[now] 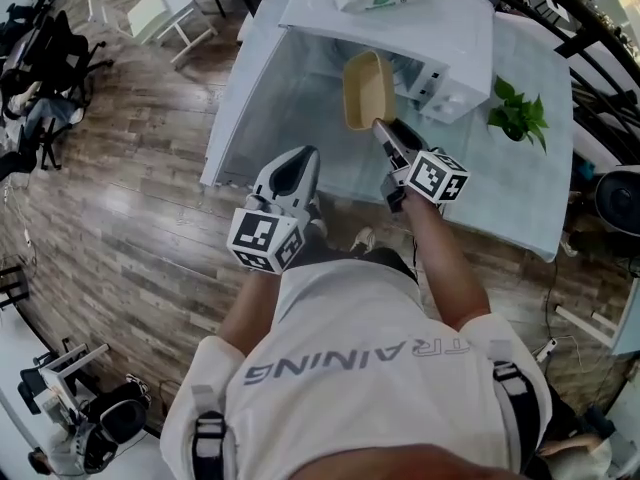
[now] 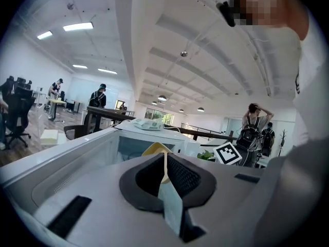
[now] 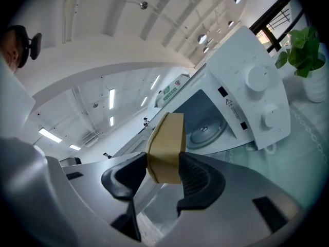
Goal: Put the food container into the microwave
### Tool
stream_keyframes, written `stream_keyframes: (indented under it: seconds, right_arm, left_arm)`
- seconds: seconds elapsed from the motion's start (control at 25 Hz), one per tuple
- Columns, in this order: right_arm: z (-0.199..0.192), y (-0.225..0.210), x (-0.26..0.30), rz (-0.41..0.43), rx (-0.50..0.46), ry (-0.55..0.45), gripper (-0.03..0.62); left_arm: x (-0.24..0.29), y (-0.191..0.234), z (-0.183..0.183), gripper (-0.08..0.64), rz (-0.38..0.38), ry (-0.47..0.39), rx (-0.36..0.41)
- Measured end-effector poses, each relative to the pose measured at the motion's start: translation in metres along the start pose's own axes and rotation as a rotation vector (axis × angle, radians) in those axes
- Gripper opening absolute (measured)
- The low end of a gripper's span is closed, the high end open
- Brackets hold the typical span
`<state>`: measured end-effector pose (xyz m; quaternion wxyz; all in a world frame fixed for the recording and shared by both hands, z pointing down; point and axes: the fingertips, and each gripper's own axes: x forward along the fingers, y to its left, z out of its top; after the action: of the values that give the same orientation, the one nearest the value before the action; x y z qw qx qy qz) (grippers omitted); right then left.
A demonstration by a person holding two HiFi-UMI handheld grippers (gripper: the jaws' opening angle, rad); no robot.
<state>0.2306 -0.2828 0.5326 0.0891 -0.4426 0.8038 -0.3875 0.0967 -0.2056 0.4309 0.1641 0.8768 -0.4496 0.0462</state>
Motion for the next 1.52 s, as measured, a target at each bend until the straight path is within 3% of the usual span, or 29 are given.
stream_keyframes:
  seconds: [0.24, 0.44, 0.92, 1.52]
  right_arm:
    - [-0.002, -0.011, 0.034, -0.028, 0.007, 0.016, 0.213]
    - [0.008, -0.031, 0.064, -0.075, 0.014, -0.04, 0.213]
    - [0.043, -0.069, 0.106, -0.119, 0.17, -0.202, 0.213]
    - [0.059, -0.09, 0.157, -0.164, 0.121, -0.269, 0.213]
  left_arm:
    - [0.004, 0.011, -0.001, 0.044, -0.009, 0.021, 0.006]
    - [0.013, 0.018, 0.001, 0.044, -0.026, 0.037, 0.01]
    - [0.029, 0.034, 0.0, 0.044, -0.04, 0.072, 0.03]
    - [0.044, 0.033, 0.005, 0.044, -0.077, 0.076, 0.026]
